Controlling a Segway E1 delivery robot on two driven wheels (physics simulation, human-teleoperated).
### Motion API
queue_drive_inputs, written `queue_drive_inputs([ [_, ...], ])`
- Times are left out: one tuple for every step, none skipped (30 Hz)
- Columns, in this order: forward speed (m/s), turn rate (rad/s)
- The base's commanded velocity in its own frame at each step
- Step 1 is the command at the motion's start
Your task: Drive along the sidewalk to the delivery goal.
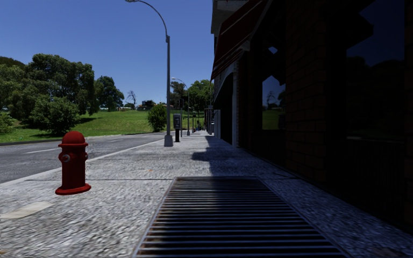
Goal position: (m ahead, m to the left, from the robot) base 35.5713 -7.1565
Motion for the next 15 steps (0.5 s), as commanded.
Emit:
queue_drive_inputs([
  [2.00,0.00],
  [2.00,0.00],
  [2.00,0.00],
  [2.00,0.00],
  [2.00,0.00],
  [2.00,0.00],
  [2.00,0.00],
  [2.00,0.00],
  [2.00,0.00],
  [2.00,0.00],
  [2.00,0.00],
  [2.00,0.00],
  [2.00,0.00],
  [2.00,0.00],
  [2.00,0.00],
])
